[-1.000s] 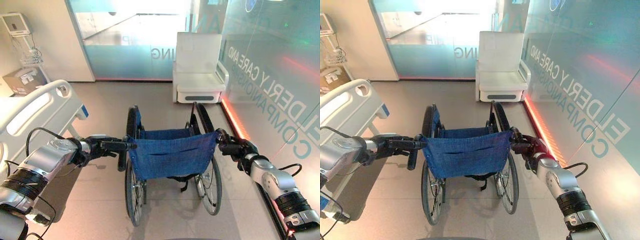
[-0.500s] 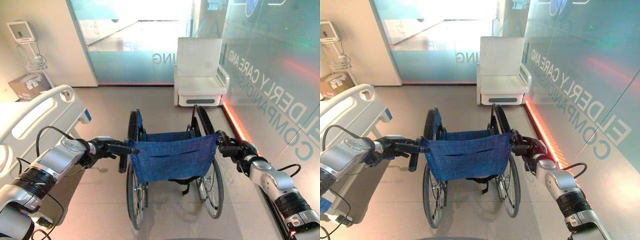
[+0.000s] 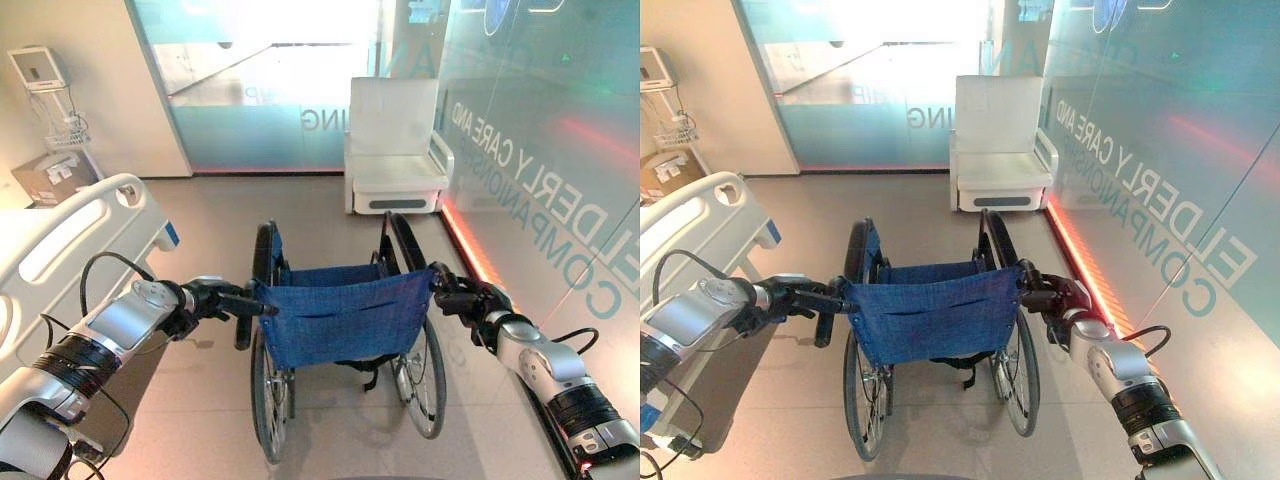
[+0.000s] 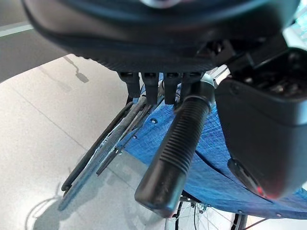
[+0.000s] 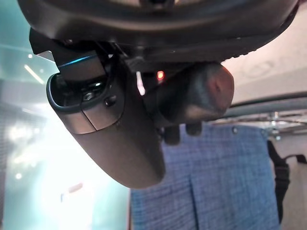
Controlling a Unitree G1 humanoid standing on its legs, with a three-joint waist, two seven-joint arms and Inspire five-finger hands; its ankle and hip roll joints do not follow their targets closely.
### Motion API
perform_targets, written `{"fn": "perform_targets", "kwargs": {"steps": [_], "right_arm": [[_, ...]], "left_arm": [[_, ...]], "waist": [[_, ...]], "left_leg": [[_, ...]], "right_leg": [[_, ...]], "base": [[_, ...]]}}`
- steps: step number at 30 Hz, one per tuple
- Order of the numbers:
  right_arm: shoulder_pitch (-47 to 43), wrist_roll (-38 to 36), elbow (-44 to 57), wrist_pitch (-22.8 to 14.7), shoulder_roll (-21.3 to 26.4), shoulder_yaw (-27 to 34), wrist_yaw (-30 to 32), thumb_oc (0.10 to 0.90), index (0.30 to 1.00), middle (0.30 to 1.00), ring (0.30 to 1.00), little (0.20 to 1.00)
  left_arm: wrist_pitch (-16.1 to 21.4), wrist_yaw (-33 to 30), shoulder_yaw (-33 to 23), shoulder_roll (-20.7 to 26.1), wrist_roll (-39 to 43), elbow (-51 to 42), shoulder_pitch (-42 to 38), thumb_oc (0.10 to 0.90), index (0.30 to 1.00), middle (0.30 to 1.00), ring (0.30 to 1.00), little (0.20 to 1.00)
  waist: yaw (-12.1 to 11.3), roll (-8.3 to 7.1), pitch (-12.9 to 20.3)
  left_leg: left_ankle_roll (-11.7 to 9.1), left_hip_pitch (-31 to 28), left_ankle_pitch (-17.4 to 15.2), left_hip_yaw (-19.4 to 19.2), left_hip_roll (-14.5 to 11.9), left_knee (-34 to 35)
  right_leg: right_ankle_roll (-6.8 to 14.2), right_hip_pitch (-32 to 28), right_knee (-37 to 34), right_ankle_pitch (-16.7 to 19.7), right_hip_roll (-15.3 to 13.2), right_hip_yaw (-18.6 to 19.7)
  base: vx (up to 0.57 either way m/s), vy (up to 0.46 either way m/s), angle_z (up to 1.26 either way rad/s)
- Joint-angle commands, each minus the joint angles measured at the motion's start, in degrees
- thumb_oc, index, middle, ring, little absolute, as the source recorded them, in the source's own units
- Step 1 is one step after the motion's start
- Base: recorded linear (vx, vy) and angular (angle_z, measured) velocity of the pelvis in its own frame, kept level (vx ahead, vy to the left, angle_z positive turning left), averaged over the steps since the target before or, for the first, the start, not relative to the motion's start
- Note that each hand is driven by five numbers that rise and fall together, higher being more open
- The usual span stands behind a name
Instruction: Push the wheelchair next to the bed
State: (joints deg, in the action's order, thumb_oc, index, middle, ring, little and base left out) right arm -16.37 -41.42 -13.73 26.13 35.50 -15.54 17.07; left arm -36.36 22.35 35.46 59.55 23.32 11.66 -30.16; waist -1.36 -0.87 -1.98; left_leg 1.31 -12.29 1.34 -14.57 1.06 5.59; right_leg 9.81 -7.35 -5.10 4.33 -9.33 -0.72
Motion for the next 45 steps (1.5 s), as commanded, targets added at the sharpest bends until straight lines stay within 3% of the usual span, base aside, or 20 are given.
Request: {"fn": "perform_targets", "kwargs": {"steps": [1, 6, 14, 19, 29, 45], "right_arm": [[-12.4, -4.4, 9.2, -9.4, -2.5, -4.3, -5.1, 0.400, 0.300, 0.300, 0.300, 0.300], [-12.2, -3.9, 9.7, -9.2, -3.3, -3.9, -5.2, 0.400, 0.300, 0.300, 0.300, 0.300], [-12.2, -3.2, 9.1, -9.0, -4.3, -3.0, -5.3, 0.400, 0.300, 0.300, 0.300, 0.300], [-12.1, -2.3, 8.7, -8.7, -5.3, -2.6, -5.5, 0.400, 0.300, 0.300, 0.300, 0.300], [-12.0, -0.5, 8.0, -8.5, -6.6, -1.2, -7.1, 0.400, 0.300, 0.300, 0.300, 0.300], [-10.5, 2.7, 8.5, -8.4, -9.6, -0.3, -8.8, 0.400, 0.300, 0.300, 0.300, 0.300]], "left_arm": [[15.4, 3.6, 5.9, -27.1, 15.1, -8.3, -9.1, 0.800, 0.900, 0.900, 0.900, 0.900], [15.5, -0.3, 4.4, -29.3, 12.2, -8.2, -6.8, 0.800, 0.900, 0.900, 0.900, 0.900], [14.6, -4.9, 2.8, -30.7, -1.2, -6.0, -4.9, 0.800, 0.900, 0.900, 0.900, 0.900], [13.6, -10.0, 1.3, -31.6, -5.0, -3.4, -4.3, 0.800, 0.900, 0.900, 0.900, 0.900], [16.9, -10.6, 2.2, -31.2, -22.2, 1.4, -4.6, 0.800, 0.900, 0.900, 0.900, 0.900], [15.9, -10.7, 4.4, -35.5, -25.6, 3.2, -2.4, 0.800, 0.900, 0.900, 0.900, 0.900]], "waist": [[6.7, 1.11, -1.3], [6.6, 0.95, -1.5], [6.0, 0.58, -1.7], [5.8, 0.36, -1.5], [5.9, 0.23, -1.8], [6.6, 0.24, -2.5]], "left_leg": [[0.0, 0.4, -1.9, 3.3, -0.2, -0.6], [0.0, 0.4, -1.8, 3.1, -0.4, -0.6], [0.1, 0.6, -1.7, 3.7, -0.3, -0.6], [0.1, 0.7, -1.6, 3.7, -0.4, -0.6], [0.1, 0.4, -1.6, 3.8, -0.6, -0.6], [0.1, 0.2, -1.4, 3.4, -1.2, -0.6]], "right_leg": [[-4.1, -2.4, 0.1, -0.7, 6.6, -4.8], [-4.2, -2.3, 0.1, -0.7, 6.5, -5.0], [-4.1, -2.3, 0.1, -0.7, 6.5, -5.4], [-4.1, -2.2, 0.1, -0.8, 6.5, -5.5], [-4.3, -2.5, 0.1, -1.0, 6.5, -5.8], [-4.1, -2.7, 0.1, -1.2, 6.5, -5.8]], "base": [[0.00, 0.000, 0.00], [0.00, 0.000, 0.00], [0.00, 0.000, 0.00], [0.00, 0.000, 0.00], [0.00, 0.000, 0.00], [0.00, 0.000, 0.00]]}}
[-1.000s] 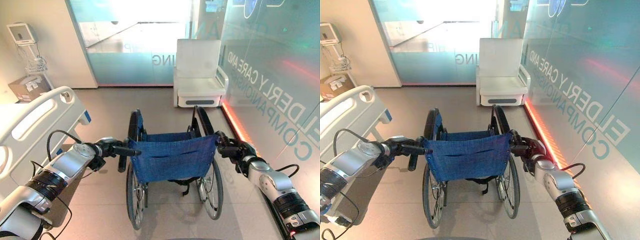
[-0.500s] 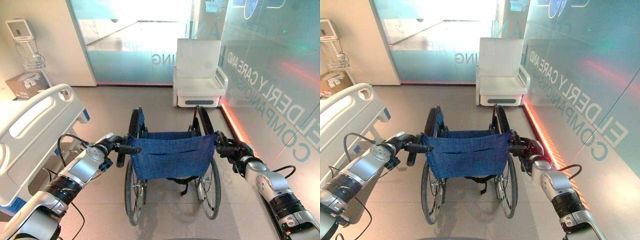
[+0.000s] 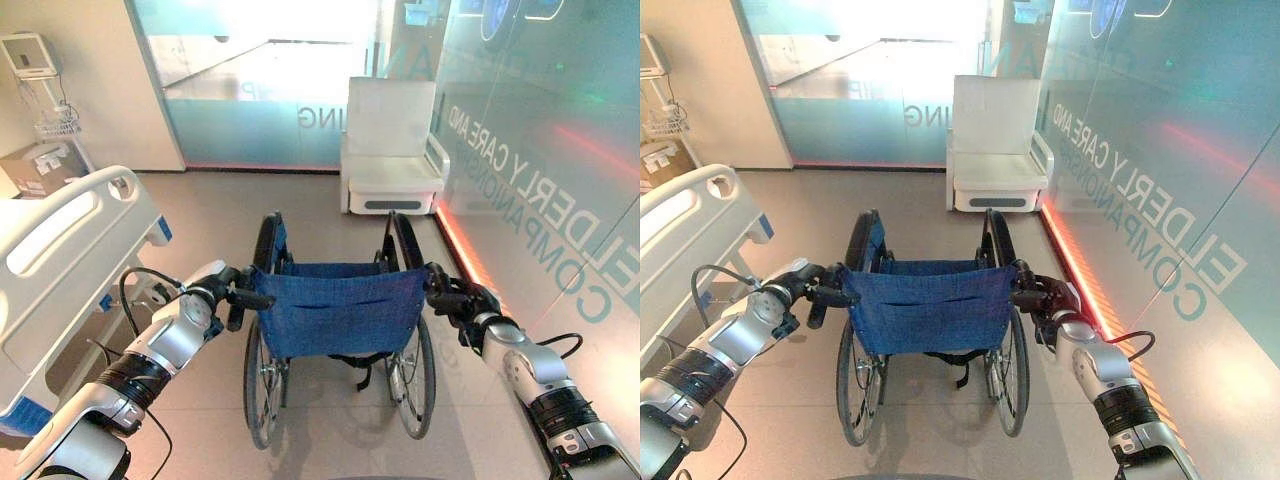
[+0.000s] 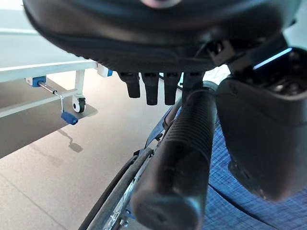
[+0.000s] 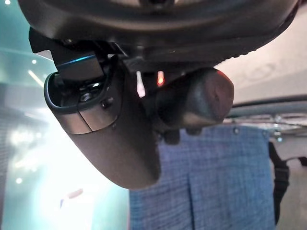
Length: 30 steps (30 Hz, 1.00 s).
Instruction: Push the wheelchair next to the bed
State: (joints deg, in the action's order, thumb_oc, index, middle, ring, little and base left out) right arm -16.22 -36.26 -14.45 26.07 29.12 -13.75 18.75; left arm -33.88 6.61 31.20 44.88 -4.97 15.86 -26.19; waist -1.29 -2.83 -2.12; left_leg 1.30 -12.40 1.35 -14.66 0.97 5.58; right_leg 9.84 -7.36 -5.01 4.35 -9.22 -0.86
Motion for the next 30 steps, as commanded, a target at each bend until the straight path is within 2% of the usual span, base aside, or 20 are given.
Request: {"fn": "perform_targets", "kwargs": {"steps": [1, 5, 6, 7, 9, 12, 13, 14, 15, 16, 18, 21, 30], "right_arm": [[-10.7, -2.4, 9.1, -8.4, -3.3, -2.1, -10.6, 0.400, 0.300, 0.300, 0.300, 0.300], [-11.1, -2.6, 9.1, -8.2, -3.6, -2.2, -10.7, 0.400, 0.300, 0.300, 0.300, 0.300], [-11.1, -2.9, 9.3, -8.2, -3.7, -2.2, -10.8, 0.400, 0.300, 0.300, 0.300, 0.300], [-10.9, -2.8, 9.3, -8.3, -3.7, -2.0, -10.9, 0.400, 0.300, 0.300, 0.300, 0.300], [-10.2, -2.4, 9.4, -8.6, -4.3, -1.6, -11.2, 0.400, 0.300, 0.300, 0.300, 0.300], [-10.0, -2.4, 9.9, -8.4, -4.4, -1.4, -10.9, 0.400, 0.300, 0.300, 0.300, 0.300], [-9.7, -2.5, 10.0, -8.5, -4.4, -1.3, -11.0, 0.400, 0.300, 0.300, 0.300, 0.300], [-9.6, -2.4, 9.9, -8.6, -4.5, -1.2, -11.1, 0.400, 0.300, 0.300, 0.300, 0.300], [-9.6, -2.5, 10.1, -8.5, -4.5, -1.0, -11.0, 0.400, 0.300, 0.300, 0.300, 0.300], [-9.7, -2.6, 10.2, -8.4, -4.5, -1.0, -10.9, 0.400, 0.300, 0.300, 0.300, 0.300], [-10.0, -3.0, 10.3, -8.1, -4.4, -0.9, -10.4, 0.400, 0.300, 0.300, 0.300, 0.300], [-10.4, -3.3, 10.5, -7.4, -3.8, -0.4, -10.2, 0.400, 0.300, 0.300, 0.300, 0.300], [-9.6, -3.0, 10.9, -6.9, -2.8, 0.8, -10.6, 0.400, 0.300, 0.300, 0.300, 0.300]], "left_arm": [[13.5, 4.9, 8.8, -21.1, 2.6, -0.7, -6.3, 0.800, 0.900, 0.900, 0.900, 0.900], [13.3, 4.0, 9.1, -22.7, 7.2, 0.7, -5.2, 0.800, 0.900, 0.900, 0.900, 0.900], [11.7, 2.8, 9.1, -23.8, 14.2, 0.8, -4.4, 0.800, 0.900, 0.900, 0.900, 0.900], [11.3, 2.5, 8.8, -24.6, 15.3, 1.0, -3.8, 0.800, 0.900, 0.900, 0.900, 0.900], [11.6, -0.2, 7.9, -28.5, 23.3, 2.0, -1.0, 0.800, 0.900, 0.900, 0.900, 0.900], [13.6, -2.3, 7.6, -30.5, 28.0, 2.1, 0.8, 0.800, 0.900, 0.900, 0.900, 0.900], [14.1, -3.6, 7.1, -31.8, 31.7, 2.2, 2.0, 0.689, 0.733, 0.733, 0.733, 0.733], [15.0, -4.1, 6.8, -32.3, 32.2, 2.5, 2.5, 0.598, 0.596, 0.596, 0.596, 0.596], [17.7, -4.5, 6.6, -33.3, 35.2, 3.0, 3.7, 0.489, 0.434, 0.434, 0.434, 0.434], [18.3, -4.8, 6.5, -33.7, 36.2, 3.0, 4.1, 0.400, 0.300, 0.300, 0.300, 0.300], [21.9, -4.6, 6.2, -34.4, 36.0, 2.8, 5.1, 0.400, 0.300, 0.300, 0.300, 0.300], [24.0, -3.6, 6.2, -34.3, 35.7, 1.8, 5.9, 0.400, 0.300, 0.300, 0.300, 0.300], [25.7, -5.2, 4.3, -33.4, 36.7, -0.6, 7.1, 0.400, 0.300, 0.300, 0.300, 0.300]], "waist": [[6.6, 2.18, -2.4], [6.8, 2.05, -2.5], [6.8, 1.98, -2.6], [6.8, 1.96, -2.6], [6.9, 1.78, -2.7], [6.9, 1.66, -2.9], [6.8, 1.57, -3.0], [6.8, 1.50, -3.0], [6.7, 1.34, -3.2], [6.7, 1.29, -3.2], [6.5, 1.09, -3.5], [6.3, 0.91, -3.7], [5.3, 0.90, -3.5]], "left_leg": [[0.1, 0.3, -1.4, 3.5, -1.1, -0.6], [0.0, 0.2, -1.4, 3.2, -1.3, -0.6], [0.0, 0.2, -1.3, 3.0, -1.5, -0.6], [0.0, 0.2, -1.3, 2.8, -1.5, -0.6], [-0.1, 0.2, -1.3, 2.5, -1.8, -0.6], [-0.1, 0.2, -1.3, 2.4, -1.9, -0.6], [-0.1, 0.3, -1.3, 2.4, -1.9, -0.6], [-0.1, 0.3, -1.4, 2.4, -1.9, -0.6], [-0.1, 0.3, -1.4, 2.2, -1.9, -0.6], [-0.1, 0.3, -1.4, 2.2, -1.9, -0.6], [-0.1, 0.3, -1.4, 1.8, -1.9, -0.6], [0.0, 0.2, -1.3, 1.6, -2.0, -0.6], [-0.1, 0.2, -1.0, 3.3, -1.5, -0.6]], "right_leg": [[-4.1, -2.6, 0.0, -1.2, 6.4, -5.6], [-4.0, -2.6, 0.2, -1.2, 6.4, -5.5], [-4.0, -2.5, 0.2, -1.2, 6.5, -5.5], [-4.0, -2.5, 0.2, -1.2, 6.5, -5.5], [-4.0, -2.5, 0.2, -1.2, 6.6, -5.7], [-4.0, -2.3, 0.2, -1.1, 6.6, -5.9], [-4.0, -2.3, 0.2, -1.1, 6.6, -5.9], [-4.0, -2.2, 0.2, -1.1, 6.6, -5.9], [-4.1, -2.1, 0.3, -1.0, 6.6, -5.9], [-4.1, -2.1, 0.3, -1.0, 6.6, -5.9], [-4.2, -2.0, 0.4, -1.1, 6.6, -5.9], [-4.4, -2.1, 0.5, -1.1, 6.6, -6.1], [-4.6, -2.9, 0.3, -1.2, 6.5, -6.6]], "base": [[0.00, 0.000, 0.00], [0.00, 0.000, 0.00], [0.00, 0.000, 0.00], [0.00, 0.000, 0.00], [0.00, 0.000, 0.00], [0.00, 0.000, 0.00], [0.00, 0.000, 0.00], [-0.01, -0.019, -0.03], [0.00, 0.000, 0.00], [0.00, 0.000, 0.00], [-0.01, -0.010, 0.08], [0.00, -0.002, 0.01], [0.00, 0.000, 0.00]]}}
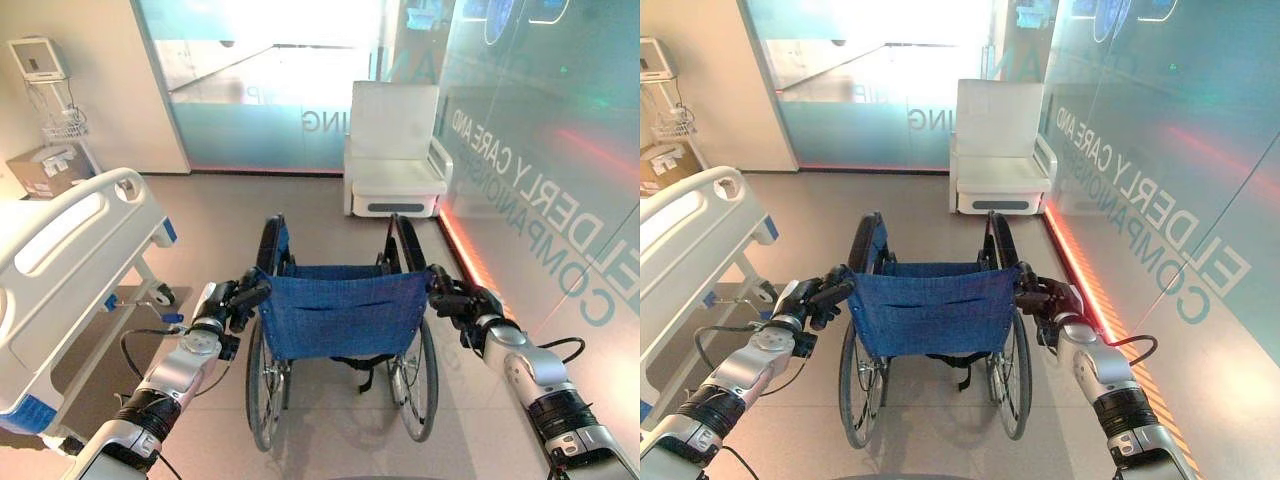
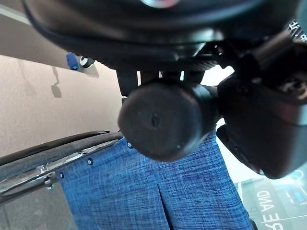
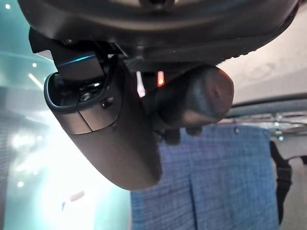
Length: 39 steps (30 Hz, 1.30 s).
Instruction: Push the wheelchair next to the bed
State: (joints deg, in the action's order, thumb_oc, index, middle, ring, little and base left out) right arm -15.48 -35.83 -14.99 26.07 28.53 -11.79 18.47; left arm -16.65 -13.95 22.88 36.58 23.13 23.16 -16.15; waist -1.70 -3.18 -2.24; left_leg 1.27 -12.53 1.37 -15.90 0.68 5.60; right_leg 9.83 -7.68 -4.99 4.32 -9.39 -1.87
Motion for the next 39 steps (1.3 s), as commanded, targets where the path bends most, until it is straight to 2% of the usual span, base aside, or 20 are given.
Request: {"fn": "perform_targets", "kwargs": {"steps": [1, 12, 17, 19, 26, 33, 39], "right_arm": [[-10.2, -3.3, 11.5, -6.9, -2.2, -1.0, -10.3, 0.400, 0.300, 0.300, 0.300, 0.300], [-10.0, -3.2, 11.7, -6.7, -2.6, -0.2, -10.1, 0.400, 0.300, 0.300, 0.300, 0.300], [-9.5, -2.8, 11.6, -6.7, -2.7, -0.1, -10.7, 0.400, 0.300, 0.300, 0.300, 0.300], [-9.2, -2.8, 11.7, -6.4, -2.6, -0.1, -10.7, 0.400, 0.300, 0.300, 0.300, 0.300], [-7.8, -1.8, 11.0, -5.0, -2.9, 0.2, -11.4, 0.400, 0.300, 0.300, 0.300, 0.300], [-7.6, -1.4, 8.0, -3.3, -3.4, -0.8, -11.0, 0.400, 0.300, 0.300, 0.300, 0.300], [-8.4, -0.3, 5.2, -3.9, -4.4, -2.1, -10.7, 0.400, 0.300, 0.300, 0.300, 0.300]], "left_arm": [[8.4, 15.5, 12.4, -25.0, 8.2, -8.1, -2.8, 0.400, 0.300, 0.300, 0.300, 0.300], [8.8, 13.4, 11.0, -23.3, 5.6, -9.8, -2.5, 0.400, 0.300, 0.300, 0.300, 0.300], [6.7, 9.6, 9.4, -22.6, 7.4, -11.3, -2.4, 0.400, 0.300, 0.300, 0.300, 0.300], [5.8, 6.6, 7.8, -22.6, 10.1, -11.7, -2.0, 0.400, 0.300, 0.300, 0.300, 0.300], [6.3, 1.4, 1.6, -21.8, 14.8, -13.7, -0.2, 0.400, 0.300, 0.300, 0.300, 0.300], [6.2, -0.4, -3.1, -20.3, 16.4, -14.0, -0.3, 0.400, 0.300, 0.300, 0.300, 0.300], [5.7, 0.8, -4.1, -19.7, 16.9, -12.4, -1.7, 0.400, 0.300, 0.300, 0.300, 0.300]], "waist": [[5.6, 1.22, -3.4], [4.6, 1.21, -3.0], [4.1, 1.38, -3.0], [3.8, 1.46, -3.0], [2.4, 1.60, -3.1], [1.3, 1.93, -2.9], [0.8, 2.15, -2.7]], "left_leg": [[0.0, 0.3, -1.1, 4.7, -1.1, -0.6], [0.0, 0.2, -1.3, 6.5, -0.6, -0.6], [-0.1, 0.1, -1.3, 6.6, -0.6, -0.6], [-0.2, -0.1, -1.2, 6.7, -0.6, -0.6], [-0.3, -0.6, -1.0, 7.1, -0.3, -0.6], [-0.1, -1.0, -1.2, 7.8, 0.4, -1.3], [0.2, -1.2, -1.7, 8.4, 1.1, -1.7]], "right_leg": [[-4.6, -2.7, 0.3, -1.2, 6.6, -5.6], [-4.6, -3.3, 0.2, -1.4, 6.6, -6.4], [-4.6, -3.5, 0.1, -1.2, 6.5, -7.0], [-4.5, -3.7, 0.1, -1.2, 6.5, -7.5], [-4.5, -4.3, 0.7, -1.4, 5.9, -9.5], [-4.5, -4.8, 1.4, -1.6, 5.2, -10.3], [-4.2, -5.1, 2.2, -1.8, 4.4, -10.6]], "base": [[0.00, 0.000, 0.00], [0.00, 0.000, 0.00], [0.00, 0.000, 0.00], [0.01, 0.012, 0.04], [0.03, 0.021, 0.04], [0.06, 0.059, 0.04], [0.08, 0.082, 0.02]]}}
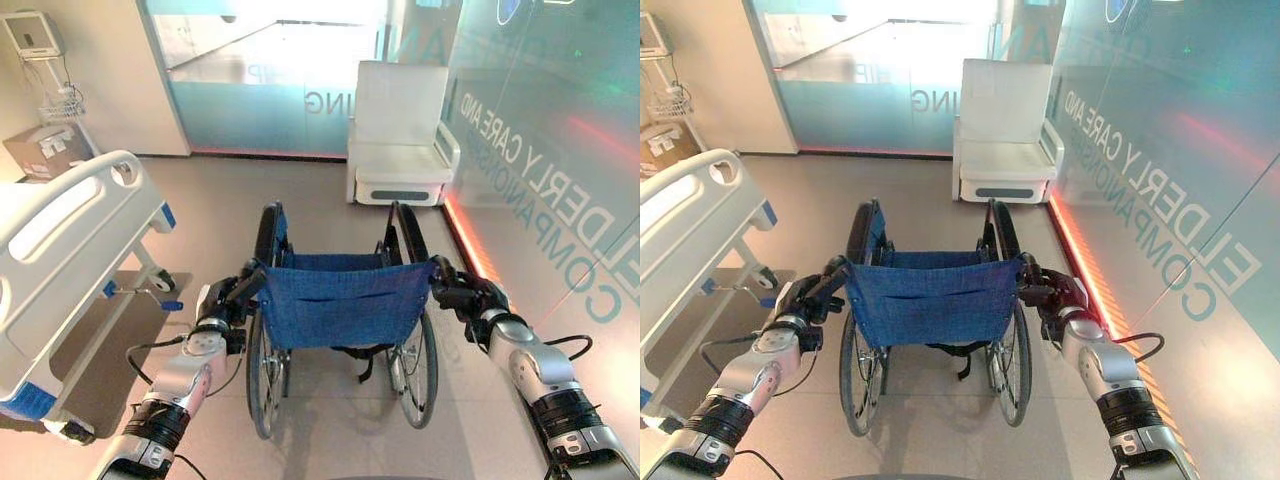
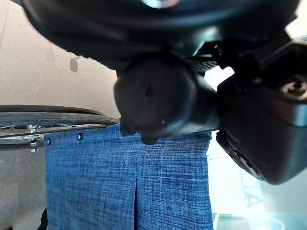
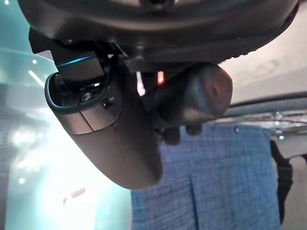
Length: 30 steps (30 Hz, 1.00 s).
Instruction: Push the wheelchair next to the bed
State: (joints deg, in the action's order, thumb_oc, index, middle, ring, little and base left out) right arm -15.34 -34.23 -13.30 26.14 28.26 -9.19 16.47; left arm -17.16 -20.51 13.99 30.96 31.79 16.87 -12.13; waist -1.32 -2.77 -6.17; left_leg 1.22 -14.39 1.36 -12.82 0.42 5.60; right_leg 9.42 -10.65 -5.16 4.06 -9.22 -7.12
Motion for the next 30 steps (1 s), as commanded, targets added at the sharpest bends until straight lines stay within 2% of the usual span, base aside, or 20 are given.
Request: {"fn": "perform_targets", "kwargs": {"steps": [1, 12, 16, 19, 22, 24, 26, 29, 30], "right_arm": [[-8.6, -1.6, 3.2, -4.1, -4.2, -4.9, -8.7, 0.400, 0.300, 0.300, 0.300, 0.300], [-10.9, 0.6, -0.2, -6.1, -4.2, -6.6, -9.2, 0.400, 0.300, 0.300, 0.300, 0.300], [-13.2, 0.6, -2.5, -6.3, -3.7, -7.3, -9.5, 0.400, 0.300, 0.300, 0.300, 0.300], [-14.9, -0.2, -3.9, -6.1, -3.2, -7.5, -10.1, 0.400, 0.300, 0.300, 0.300, 0.300], [-16.3, -1.0, -5.3, -5.8, -2.8, -7.7, -10.0, 0.400, 0.300, 0.300, 0.300, 0.300], [-17.4, -2.2, -6.2, -5.6, -1.8, -8.1, -9.9, 0.400, 0.300, 0.300, 0.300, 0.300], [-19.3, -3.3, -8.0, -5.3, -1.2, -8.6, -10.3, 0.400, 0.300, 0.300, 0.300, 0.300], [-21.5, -4.0, -10.8, -5.0, -1.1, -8.8, -11.2, 0.400, 0.300, 0.300, 0.300, 0.300], [-21.9, -4.5, -10.9, -4.9, -0.7, -8.6, -11.6, 0.400, 0.300, 0.300, 0.300, 0.300]], "left_arm": [[6.3, 7.3, 4.8, -14.1, 8.3, -5.8, -5.9, 0.400, 0.300, 0.300, 0.300, 0.300], [6.3, 7.9, 5.3, -12.8, 5.4, -1.6, -9.5, 0.400, 0.300, 0.300, 0.300, 0.300], [6.5, 7.2, 5.1, -11.4, 5.3, 0.4, -12.3, 0.400, 0.300, 0.300, 0.300, 0.300], [6.3, 6.5, 4.9, -10.5, 6.0, 1.0, -14.2, 0.400, 0.300, 0.300, 0.300, 0.300], [6.2, 6.3, 4.8, -9.9, 6.7, 1.8, -16.0, 0.400, 0.300, 0.300, 0.300, 0.300], [5.9, 6.3, 4.7, -9.3, 7.3, 2.7, -17.5, 0.400, 0.300, 0.300, 0.300, 0.300], [5.8, 6.0, 4.1, -9.2, 7.4, 4.4, -19.0, 0.400, 0.300, 0.300, 0.300, 0.300], [5.6, 5.4, 3.3, -9.5, 7.6, 6.1, -20.2, 0.400, 0.300, 0.300, 0.300, 0.300], [5.7, 5.3, 3.2, -9.1, 7.8, 6.2, -20.2, 0.400, 0.300, 0.300, 0.300, 0.300]], "waist": [[0.4, 1.75, 1.2], [0.3, 1.65, 0.7], [0.3, 1.70, 0.1], [0.4, 1.81, -0.7], [0.8, 1.82, -1.6], [1.5, 2.03, -2.6], [1.8, 1.93, -3.2], [2.0, 1.20, -3.6], [2.1, 0.41, -3.7]], "left_leg": [[0.4, 0.7, -1.8, 5.3, 1.5, -1.8], [1.6, 2.2, -3.5, 5.9, 2.9, -5.7], [2.3, 3.1, -4.3, 6.5, 3.8, -7.9], [2.9, 3.9, -4.9, 7.0, 4.1, -9.8], [3.7, 4.9, -5.7, 7.5, 4.6, -11.9], [4.2, 5.4, -6.6, 8.5, 4.6, -14.0], [4.2, 5.2, -7.5, 8.7, 4.9, -15.0], [3.8, 3.9, -8.8, 9.3, 5.9, -15.5], [3.4, 3.1, -10.1, 10.1, 7.1, -16.0]], "right_leg": [[-3.8, -2.1, 2.5, -1.6, 4.1, -5.4], [-3.1, -0.5, 6.1, -2.1, 2.3, -4.4], [-2.6, 0.9, 9.4, -2.7, 1.0, -3.6], [-2.4, 2.6, 13.8, -3.5, -0.1, -3.1], [-2.5, 5.9, 22.0, -1.8, -1.6, -1.6], [-3.1, 9.6, 30.2, 0.5, -0.9, 0.6], [-3.4, 12.7, 33.2, 2.5, -1.2, 1.0], [-2.7, 14.7, 27.0, 5.3, -1.8, -0.2], [-1.7, 15.9, 19.9, 6.7, -1.8, -1.1]], "base": [[0.09, 0.097, 0.01], [0.08, 0.095, 0.00], [0.09, 0.145, -0.02], [0.07, 0.150, -0.07], [0.06, 0.137, 0.03], [0.07, 0.108, 0.12], [0.16, 0.038, 0.10], [0.24, -0.074, -0.04], [0.33, -0.168, -0.13]]}}
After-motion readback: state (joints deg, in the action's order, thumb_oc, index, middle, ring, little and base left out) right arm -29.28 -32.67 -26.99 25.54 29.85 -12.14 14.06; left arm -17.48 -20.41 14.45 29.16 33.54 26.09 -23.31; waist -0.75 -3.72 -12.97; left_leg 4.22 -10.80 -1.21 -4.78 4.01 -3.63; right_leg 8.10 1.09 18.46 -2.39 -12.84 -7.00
